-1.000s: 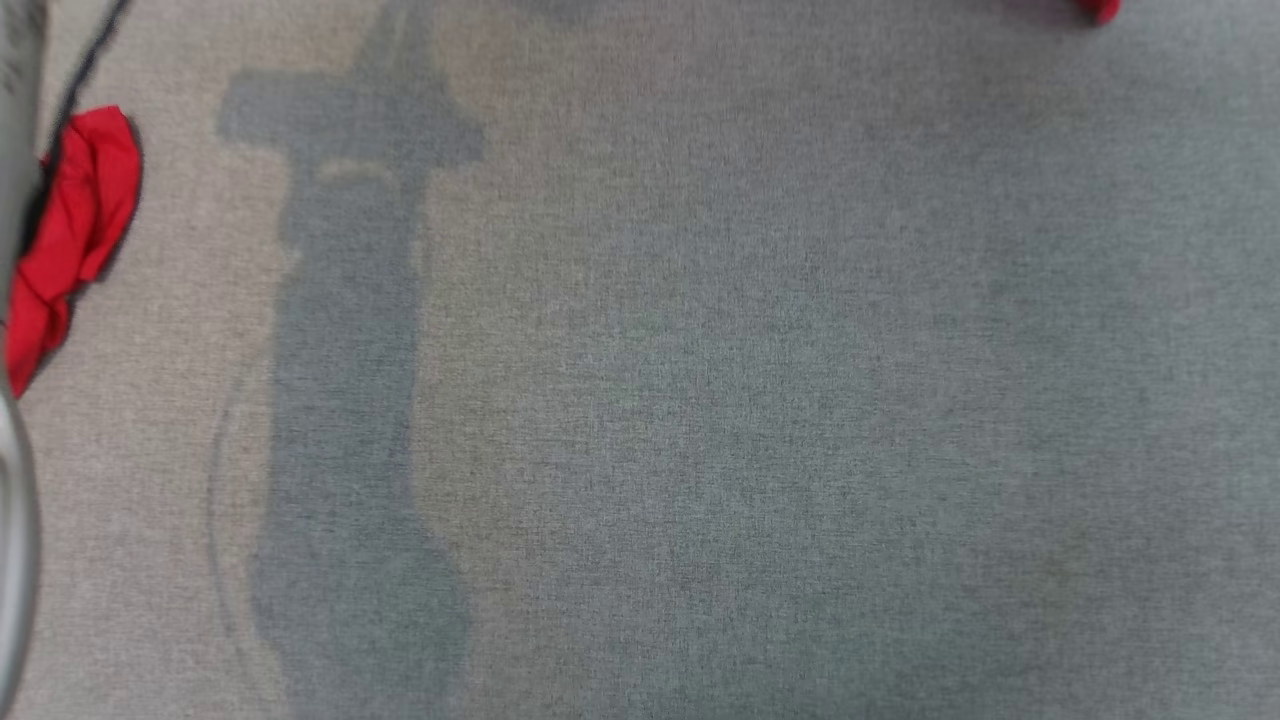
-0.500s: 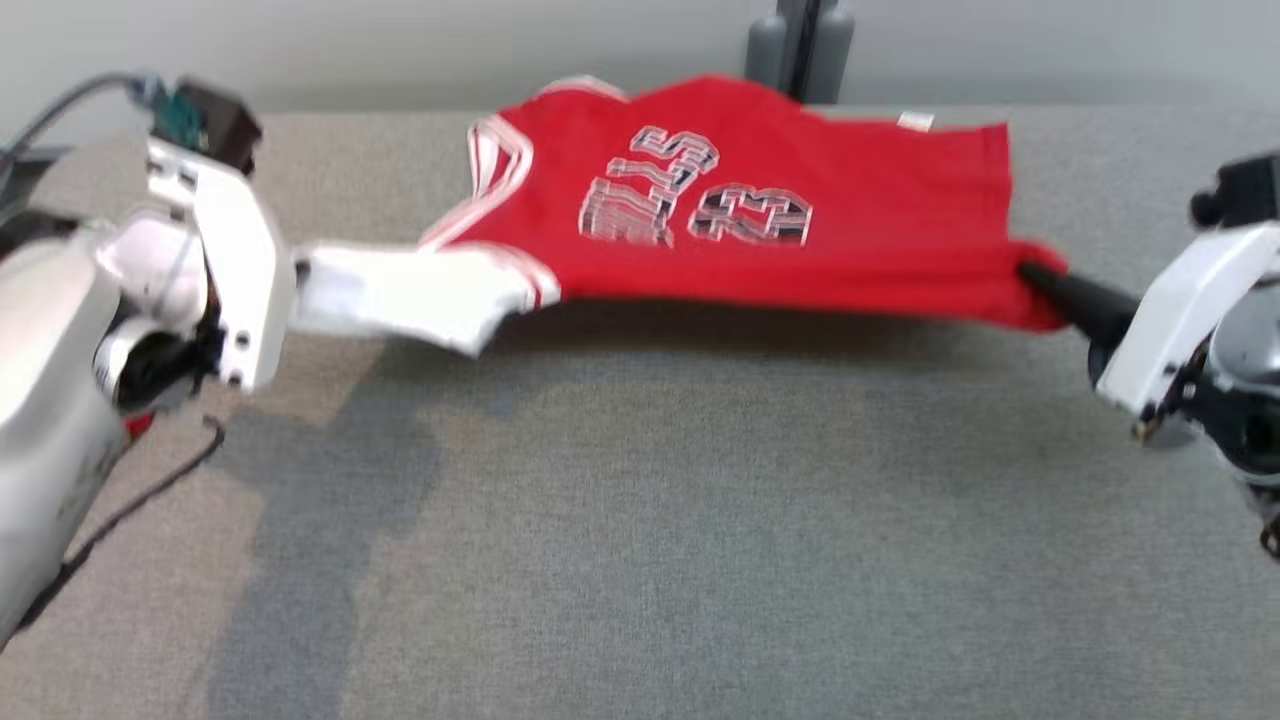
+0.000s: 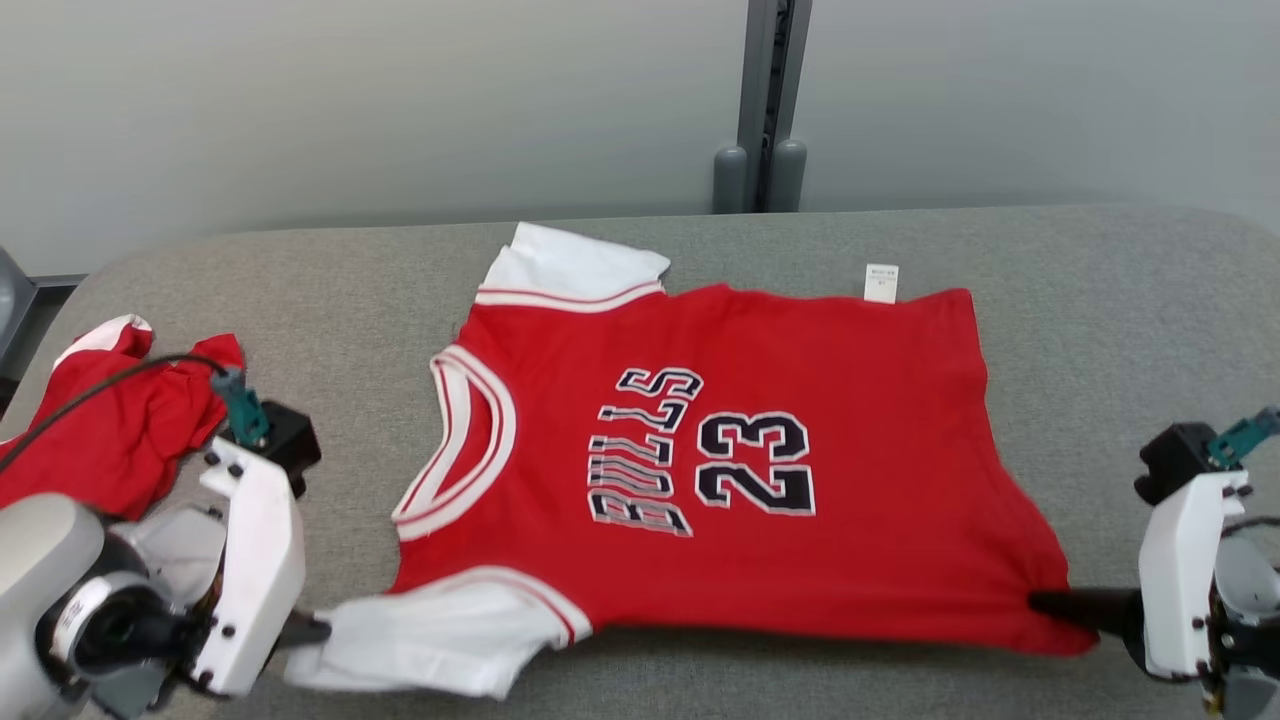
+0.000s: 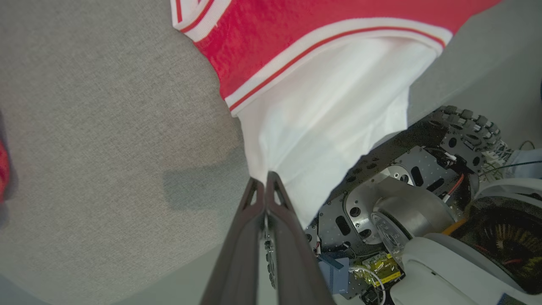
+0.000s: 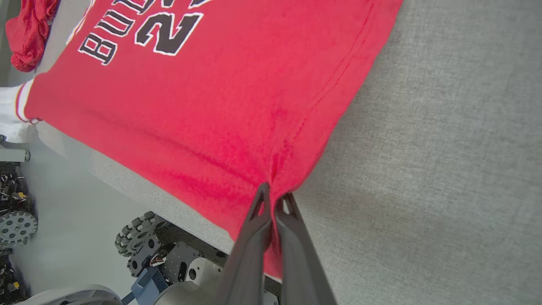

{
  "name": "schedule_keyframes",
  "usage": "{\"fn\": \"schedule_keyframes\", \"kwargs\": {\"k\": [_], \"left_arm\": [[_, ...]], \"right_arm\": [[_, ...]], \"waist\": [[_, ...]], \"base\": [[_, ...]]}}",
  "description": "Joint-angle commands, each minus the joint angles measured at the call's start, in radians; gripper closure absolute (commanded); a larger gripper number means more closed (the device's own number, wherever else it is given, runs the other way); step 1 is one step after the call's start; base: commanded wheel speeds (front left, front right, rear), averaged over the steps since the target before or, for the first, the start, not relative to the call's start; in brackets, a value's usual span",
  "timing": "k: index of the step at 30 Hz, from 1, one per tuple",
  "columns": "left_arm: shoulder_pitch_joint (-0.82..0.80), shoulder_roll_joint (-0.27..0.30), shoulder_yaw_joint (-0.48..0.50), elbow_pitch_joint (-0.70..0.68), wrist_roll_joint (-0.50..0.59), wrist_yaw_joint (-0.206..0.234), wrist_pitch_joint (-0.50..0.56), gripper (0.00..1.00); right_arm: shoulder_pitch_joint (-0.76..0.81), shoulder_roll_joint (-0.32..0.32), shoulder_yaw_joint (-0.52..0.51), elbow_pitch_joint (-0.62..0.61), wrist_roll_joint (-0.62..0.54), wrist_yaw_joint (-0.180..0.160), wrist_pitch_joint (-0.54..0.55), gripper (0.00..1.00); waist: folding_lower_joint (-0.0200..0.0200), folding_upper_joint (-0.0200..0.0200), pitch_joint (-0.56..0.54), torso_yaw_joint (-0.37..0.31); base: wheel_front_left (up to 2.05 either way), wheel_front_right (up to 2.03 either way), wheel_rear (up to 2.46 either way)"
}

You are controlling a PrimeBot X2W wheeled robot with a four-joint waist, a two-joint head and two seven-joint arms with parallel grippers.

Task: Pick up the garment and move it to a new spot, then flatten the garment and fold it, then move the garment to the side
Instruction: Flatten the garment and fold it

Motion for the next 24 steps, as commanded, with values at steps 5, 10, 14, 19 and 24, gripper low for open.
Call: {"fn": "schedule_keyframes", "kwargs": {"k": [5,10,14,19,24], "left_arm": [[0.077,0.102,-0.009,-0.176,-0.059,0.087,0.060,1.00],[0.105,0.149,-0.003,-0.259,-0.086,0.128,0.080,1.00],[0.079,0.150,0.006,-0.274,-0.082,0.144,0.091,1.00],[0.021,0.133,0.029,-0.252,-0.076,0.148,0.106,1.00],[-0.054,0.075,0.046,-0.175,-0.058,0.143,0.120,1.00]], "right_arm": [[0.144,-0.051,-0.081,-0.121,-0.013,0.000,0.089,1.00],[0.244,-0.052,-0.193,-0.196,-0.042,0.000,0.151,1.00],[0.289,-0.004,-0.292,-0.234,-0.091,0.000,0.201,1.00],[0.298,0.087,-0.403,-0.265,-0.170,0.000,0.296,1.00],[0.258,0.218,-0.523,-0.283,-0.250,0.000,0.391,1.00]], "waist": [[-0.0001,0.0000,0.009,-0.016],[-0.0001,0.0000,0.027,-0.025],[-0.0001,0.0000,0.042,-0.031],[-0.0001,0.0000,0.070,-0.041],[-0.0001,0.0000,0.113,-0.057]], "base": [[0.00,0.00,0.00],[0.00,0.00,0.00],[0.00,0.00,0.00],[0.00,0.00,0.00],[0.00,0.00,0.00]]}}
